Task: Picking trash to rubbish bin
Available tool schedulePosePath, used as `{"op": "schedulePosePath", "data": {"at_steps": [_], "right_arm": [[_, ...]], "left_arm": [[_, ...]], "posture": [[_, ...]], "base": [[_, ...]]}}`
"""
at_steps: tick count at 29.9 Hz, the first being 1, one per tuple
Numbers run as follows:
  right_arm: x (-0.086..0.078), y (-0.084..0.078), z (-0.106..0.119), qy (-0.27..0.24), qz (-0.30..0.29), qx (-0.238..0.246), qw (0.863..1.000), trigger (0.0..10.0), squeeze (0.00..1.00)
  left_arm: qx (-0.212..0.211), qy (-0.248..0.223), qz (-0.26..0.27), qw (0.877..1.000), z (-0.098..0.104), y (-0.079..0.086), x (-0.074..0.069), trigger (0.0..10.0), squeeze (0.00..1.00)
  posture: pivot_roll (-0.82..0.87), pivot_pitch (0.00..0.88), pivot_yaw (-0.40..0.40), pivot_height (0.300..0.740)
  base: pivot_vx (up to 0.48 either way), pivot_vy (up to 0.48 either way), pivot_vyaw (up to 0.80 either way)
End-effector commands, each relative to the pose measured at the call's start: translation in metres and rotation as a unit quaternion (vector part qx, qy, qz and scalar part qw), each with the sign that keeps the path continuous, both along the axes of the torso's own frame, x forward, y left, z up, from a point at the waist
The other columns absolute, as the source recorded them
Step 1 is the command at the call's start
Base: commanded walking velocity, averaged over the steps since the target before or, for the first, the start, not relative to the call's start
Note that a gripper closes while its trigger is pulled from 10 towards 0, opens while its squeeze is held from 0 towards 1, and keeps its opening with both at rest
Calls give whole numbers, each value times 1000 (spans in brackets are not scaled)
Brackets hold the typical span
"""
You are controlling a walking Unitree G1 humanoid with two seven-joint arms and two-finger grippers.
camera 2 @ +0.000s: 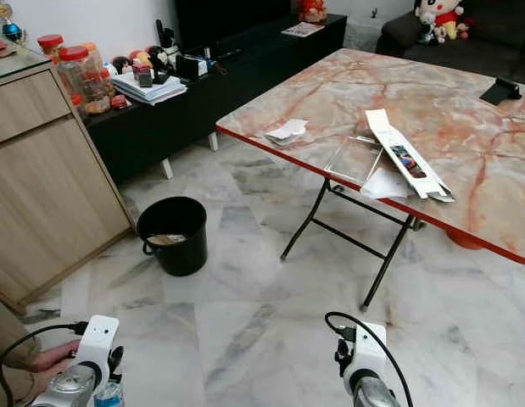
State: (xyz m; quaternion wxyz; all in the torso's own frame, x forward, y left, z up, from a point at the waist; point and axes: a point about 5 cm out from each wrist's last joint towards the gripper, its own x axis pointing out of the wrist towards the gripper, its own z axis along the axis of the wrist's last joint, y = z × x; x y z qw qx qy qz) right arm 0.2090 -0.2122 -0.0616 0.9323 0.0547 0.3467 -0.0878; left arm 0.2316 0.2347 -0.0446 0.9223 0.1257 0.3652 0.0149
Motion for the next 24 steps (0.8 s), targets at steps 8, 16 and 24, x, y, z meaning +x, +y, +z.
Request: {"op": "schedulePosePath", "data": {"at_steps": [8, 16, 24], "right_arm": [[0, 4, -1, 4, -4, 7, 1000, 10000, 0], [-3, 5, -3, 5, -4, 8, 1000, 10000, 0], [-4, 5, -3, 3, -11, 11, 1000, 10000, 0]], "left_arm": [[-2, 2, 4, 1000, 0, -3, 2, 10000, 0], [2, 4, 6, 1000, -1, 2, -1, 10000, 0], [6, 6, 9, 1000, -1, 7, -4, 10000, 0]], "posture": [[146, 0, 33, 740], [143, 0, 37, 740], [141, 0, 40, 740]], "base": [[0, 0, 0], [0, 0, 0], [0, 0, 0]]}}
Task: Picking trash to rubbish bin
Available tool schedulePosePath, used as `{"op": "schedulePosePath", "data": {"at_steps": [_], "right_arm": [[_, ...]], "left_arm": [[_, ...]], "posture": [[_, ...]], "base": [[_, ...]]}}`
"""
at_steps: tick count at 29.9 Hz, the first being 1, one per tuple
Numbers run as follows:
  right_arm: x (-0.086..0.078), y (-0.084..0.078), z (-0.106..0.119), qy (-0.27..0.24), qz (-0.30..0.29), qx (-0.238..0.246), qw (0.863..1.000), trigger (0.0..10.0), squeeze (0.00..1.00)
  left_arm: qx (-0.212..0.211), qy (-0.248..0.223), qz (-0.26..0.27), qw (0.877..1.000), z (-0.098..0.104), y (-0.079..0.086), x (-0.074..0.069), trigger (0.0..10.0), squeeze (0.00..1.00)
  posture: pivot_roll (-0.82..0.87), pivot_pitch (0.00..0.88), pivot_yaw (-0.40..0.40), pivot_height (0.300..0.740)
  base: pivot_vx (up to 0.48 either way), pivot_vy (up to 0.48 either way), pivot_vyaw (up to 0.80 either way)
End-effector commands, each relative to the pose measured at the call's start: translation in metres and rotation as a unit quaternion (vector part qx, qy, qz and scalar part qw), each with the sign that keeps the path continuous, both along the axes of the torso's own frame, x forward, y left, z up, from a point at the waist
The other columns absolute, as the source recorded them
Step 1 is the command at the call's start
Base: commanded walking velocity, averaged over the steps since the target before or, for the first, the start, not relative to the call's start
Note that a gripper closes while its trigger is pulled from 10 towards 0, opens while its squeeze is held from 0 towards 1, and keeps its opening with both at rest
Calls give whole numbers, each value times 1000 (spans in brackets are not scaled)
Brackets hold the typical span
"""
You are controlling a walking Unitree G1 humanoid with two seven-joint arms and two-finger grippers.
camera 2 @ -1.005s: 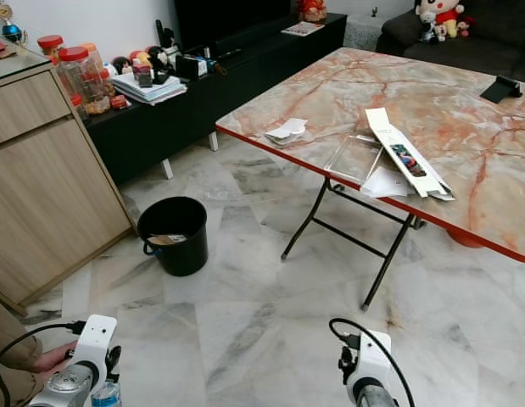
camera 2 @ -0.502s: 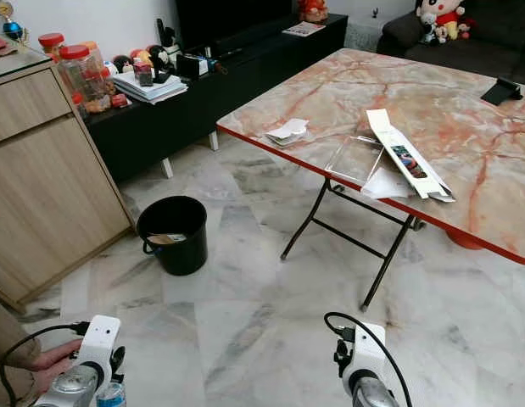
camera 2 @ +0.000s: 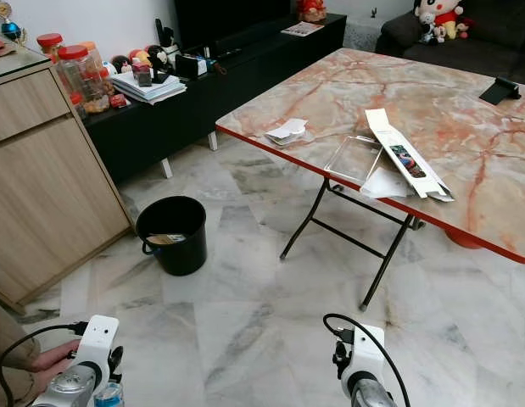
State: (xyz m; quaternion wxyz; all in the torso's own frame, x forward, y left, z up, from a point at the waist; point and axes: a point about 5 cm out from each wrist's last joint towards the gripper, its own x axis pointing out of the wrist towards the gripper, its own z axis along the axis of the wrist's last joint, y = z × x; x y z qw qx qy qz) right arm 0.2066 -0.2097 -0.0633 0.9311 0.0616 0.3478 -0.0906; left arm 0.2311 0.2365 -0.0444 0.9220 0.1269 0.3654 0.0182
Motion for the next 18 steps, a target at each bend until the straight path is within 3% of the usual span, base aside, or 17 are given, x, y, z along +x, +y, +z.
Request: {"op": "schedulePosePath", "data": {"at_steps": [1, 7, 14, 18], "right_arm": [[-2, 3, -2, 3, -5, 5, 1000, 10000, 0], [-4, 5, -3, 4, 2, 5, 1000, 10000, 0], [-13, 8, -8, 10, -3, 7, 1000, 10000, 0], [-10, 5, -5, -1, 0, 4, 1000, 10000, 0]], "left_arm": [[4, 6, 6, 1000, -1, 5, -4, 10000, 0], [5, 7, 2, 1000, -1, 5, -4, 10000, 0], [7, 29, -1, 1000, -10, 5, -17, 10000, 0], [2, 15, -1, 1000, -7, 3, -13, 10000, 0]], "posture": [[141, 0, 40, 740], [148, 0, 38, 740], [144, 0, 47, 740], [151, 0, 30, 740]], "base": [[0, 0, 0], [0, 0, 0], [0, 0, 0], [0, 0, 0]]}}
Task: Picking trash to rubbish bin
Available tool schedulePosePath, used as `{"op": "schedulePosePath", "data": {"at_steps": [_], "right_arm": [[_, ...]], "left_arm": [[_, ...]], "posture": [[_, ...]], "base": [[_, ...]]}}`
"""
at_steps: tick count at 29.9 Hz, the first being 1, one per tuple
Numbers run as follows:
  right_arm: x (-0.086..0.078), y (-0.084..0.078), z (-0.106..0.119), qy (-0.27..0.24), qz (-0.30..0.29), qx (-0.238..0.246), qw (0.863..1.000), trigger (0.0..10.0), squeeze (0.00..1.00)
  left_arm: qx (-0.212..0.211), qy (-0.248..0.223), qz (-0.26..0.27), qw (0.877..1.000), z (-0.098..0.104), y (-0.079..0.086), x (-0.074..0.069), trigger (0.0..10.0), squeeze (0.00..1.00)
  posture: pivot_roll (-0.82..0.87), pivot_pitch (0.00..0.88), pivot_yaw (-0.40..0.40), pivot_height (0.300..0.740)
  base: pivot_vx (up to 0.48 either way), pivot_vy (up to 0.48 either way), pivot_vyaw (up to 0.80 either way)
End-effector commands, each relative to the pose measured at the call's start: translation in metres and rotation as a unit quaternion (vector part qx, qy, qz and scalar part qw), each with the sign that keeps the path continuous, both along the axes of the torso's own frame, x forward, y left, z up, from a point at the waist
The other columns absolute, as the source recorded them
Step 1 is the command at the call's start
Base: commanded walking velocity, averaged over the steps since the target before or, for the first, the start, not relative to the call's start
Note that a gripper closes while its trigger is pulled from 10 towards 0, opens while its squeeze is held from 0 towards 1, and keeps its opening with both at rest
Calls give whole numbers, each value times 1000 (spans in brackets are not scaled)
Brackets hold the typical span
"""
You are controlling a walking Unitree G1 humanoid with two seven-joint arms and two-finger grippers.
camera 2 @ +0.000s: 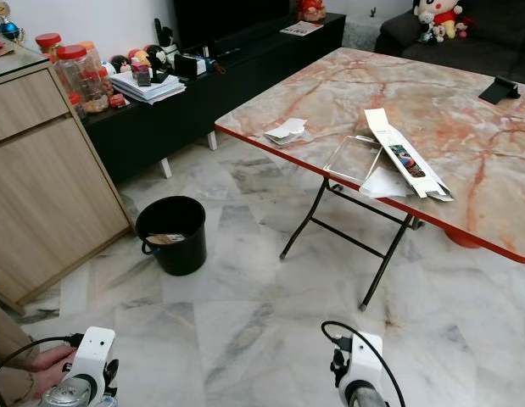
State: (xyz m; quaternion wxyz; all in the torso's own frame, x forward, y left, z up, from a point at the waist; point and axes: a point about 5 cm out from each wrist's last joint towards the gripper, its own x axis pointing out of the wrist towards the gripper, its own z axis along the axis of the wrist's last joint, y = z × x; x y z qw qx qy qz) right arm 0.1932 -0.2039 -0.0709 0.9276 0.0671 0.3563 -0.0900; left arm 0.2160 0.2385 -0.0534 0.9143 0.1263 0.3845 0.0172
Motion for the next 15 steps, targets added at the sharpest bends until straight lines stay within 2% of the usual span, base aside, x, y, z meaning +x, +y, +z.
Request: {"op": "schedulePosePath", "data": {"at_steps": [1, 5, 6, 8, 12, 13, 14, 15], "right_arm": [[5, -2, 3, -12, 2, -4, 1000, 10000, 0], [12, -6, 9, -39, -46, 8, 998, 10000, 0], [14, -3, 10, -45, -40, 22, 998, 10000, 0], [13, -2, 9, -45, -35, 24, 998, 10000, 0], [11, -6, 10, -48, -61, 14, 997, 10000, 0], [7, -4, 7, -35, -41, 5, 999, 10000, 0], [6, -4, 6, -22, 1, -13, 1000, 10000, 0], [9, -9, 7, -19, 1, -27, 999, 10000, 0]], "left_arm": [[2, -8, -1, 1000, 3, 1, 4, 10000, 0], [-11, 5, 15, 1000, -2, -4, 0, 10000, 0], [-27, -6, 46, 999, 1, -2, 3, 10000, 0], [-32, -11, 55, 998, 1, -2, 4, 10000, 0], [-32, -26, 42, 998, 5, -4, 10, 10000, 0], [-22, -18, 14, 999, 3, -7, 8, 10000, 0], [-10, 1, -10, 1000, 1, -10, 7, 10000, 0], [-8, -2, -17, 1000, 4, -11, 12, 10000, 0]], "posture": [[151, 0, 30, 740], [144, 0, 44, 740], [153, 0, 37, 740], [161, 0, 40, 740], [168, 0, 40, 740], [154, 0, 10, 740], [133, 0, 48, 740], [96, 0, 44, 740]], "base": [[0, 0, 0], [0, 0, 0], [0, 0, 0], [0, 0, 0], [0, 0, 0], [0, 0, 0], [0, 0, 0], [0, 0, 0]]}}
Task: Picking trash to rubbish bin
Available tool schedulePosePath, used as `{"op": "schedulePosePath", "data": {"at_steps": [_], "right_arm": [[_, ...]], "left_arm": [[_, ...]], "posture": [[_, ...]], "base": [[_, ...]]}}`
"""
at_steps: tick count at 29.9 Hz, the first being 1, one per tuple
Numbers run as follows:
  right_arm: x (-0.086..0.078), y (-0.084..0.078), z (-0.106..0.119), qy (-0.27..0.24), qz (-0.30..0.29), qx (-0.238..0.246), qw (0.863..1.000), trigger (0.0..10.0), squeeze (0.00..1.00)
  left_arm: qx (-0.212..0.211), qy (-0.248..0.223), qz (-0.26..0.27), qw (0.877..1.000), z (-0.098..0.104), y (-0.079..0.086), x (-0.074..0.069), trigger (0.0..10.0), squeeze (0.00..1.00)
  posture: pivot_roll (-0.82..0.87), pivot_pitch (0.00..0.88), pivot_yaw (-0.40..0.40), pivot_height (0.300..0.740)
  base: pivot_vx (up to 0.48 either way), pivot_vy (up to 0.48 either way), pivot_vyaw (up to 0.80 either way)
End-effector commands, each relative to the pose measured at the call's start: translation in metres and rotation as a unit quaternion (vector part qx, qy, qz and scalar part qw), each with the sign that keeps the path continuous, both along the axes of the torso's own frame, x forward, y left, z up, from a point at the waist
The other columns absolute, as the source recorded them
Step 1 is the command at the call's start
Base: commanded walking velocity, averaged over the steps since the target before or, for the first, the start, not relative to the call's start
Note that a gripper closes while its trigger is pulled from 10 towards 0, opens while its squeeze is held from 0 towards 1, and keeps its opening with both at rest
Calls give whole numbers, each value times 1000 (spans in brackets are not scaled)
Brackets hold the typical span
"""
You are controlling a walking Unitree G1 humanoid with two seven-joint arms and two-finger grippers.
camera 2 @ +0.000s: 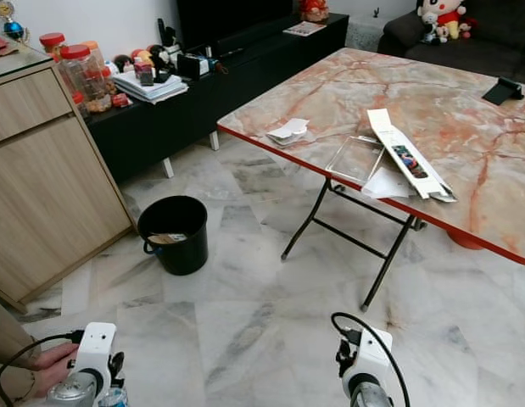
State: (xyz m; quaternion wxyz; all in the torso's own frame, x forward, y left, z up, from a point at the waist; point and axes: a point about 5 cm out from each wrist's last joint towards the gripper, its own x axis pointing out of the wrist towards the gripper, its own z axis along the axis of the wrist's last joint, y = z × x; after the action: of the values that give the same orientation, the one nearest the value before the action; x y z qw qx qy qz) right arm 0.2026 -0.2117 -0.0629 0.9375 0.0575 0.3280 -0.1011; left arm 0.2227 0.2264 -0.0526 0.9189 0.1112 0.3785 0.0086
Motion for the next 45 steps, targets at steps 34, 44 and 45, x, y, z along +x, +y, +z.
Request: {"op": "schedulePosePath", "data": {"at_steps": [34, 44, 45], "right_arm": [[23, 4, 11, -9, -18, 22, 1000, 10000, 0], [25, 4, 11, -11, -18, 24, 999, 10000, 0], [25, 4, 11, -11, -19, 25, 999, 10000, 0]], "left_arm": [[-9, -21, 15, 1000, 10, -4, 18, 10000, 0], [-17, -26, 18, 999, 11, -8, 20, 10000, 0], [-17, -26, 19, 999, 11, -8, 20, 10000, 0]], "posture": [[111, 0, 26, 740], [125, 0, 25, 740], [125, 0, 25, 740]], "base": [[0, 0, 0], [0, 0, 0], [0, 0, 0]]}}
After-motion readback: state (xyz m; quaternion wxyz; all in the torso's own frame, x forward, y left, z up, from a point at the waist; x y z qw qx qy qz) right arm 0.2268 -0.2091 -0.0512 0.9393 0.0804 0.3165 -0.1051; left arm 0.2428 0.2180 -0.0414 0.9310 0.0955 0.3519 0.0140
